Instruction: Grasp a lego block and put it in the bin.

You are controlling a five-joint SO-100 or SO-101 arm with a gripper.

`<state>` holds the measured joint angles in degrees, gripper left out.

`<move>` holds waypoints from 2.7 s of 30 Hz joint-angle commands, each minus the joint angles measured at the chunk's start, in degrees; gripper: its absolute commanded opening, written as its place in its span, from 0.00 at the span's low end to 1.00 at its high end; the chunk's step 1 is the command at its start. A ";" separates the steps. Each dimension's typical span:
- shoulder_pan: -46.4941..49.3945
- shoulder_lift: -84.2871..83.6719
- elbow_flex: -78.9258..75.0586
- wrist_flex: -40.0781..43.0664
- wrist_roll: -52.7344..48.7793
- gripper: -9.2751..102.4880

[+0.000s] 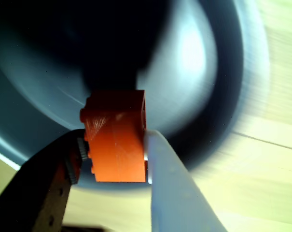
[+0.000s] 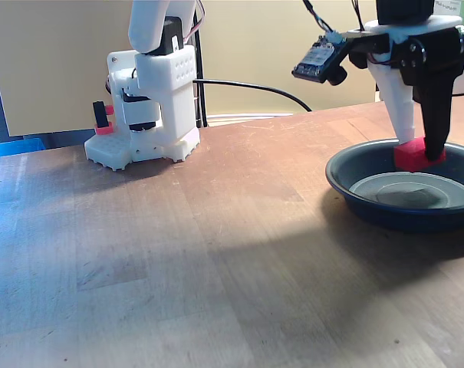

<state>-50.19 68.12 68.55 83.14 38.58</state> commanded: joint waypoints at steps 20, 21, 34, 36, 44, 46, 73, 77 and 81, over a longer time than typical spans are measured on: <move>3.52 -1.05 -2.81 0.18 -4.31 0.19; 3.52 -1.05 -2.81 0.18 -4.31 0.20; 4.04 -0.70 -2.90 3.08 -5.10 0.15; 4.31 0.18 -3.08 5.10 -6.59 0.08; 6.94 7.73 -2.81 10.20 -7.56 0.08; 8.35 9.14 -2.81 11.43 -10.20 0.08; 35.16 46.32 39.11 2.02 -36.74 0.08; 40.08 53.17 49.57 -6.06 -44.03 0.08; 46.67 53.61 54.67 -12.39 -56.16 0.08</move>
<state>-6.86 119.62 121.20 74.36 -12.57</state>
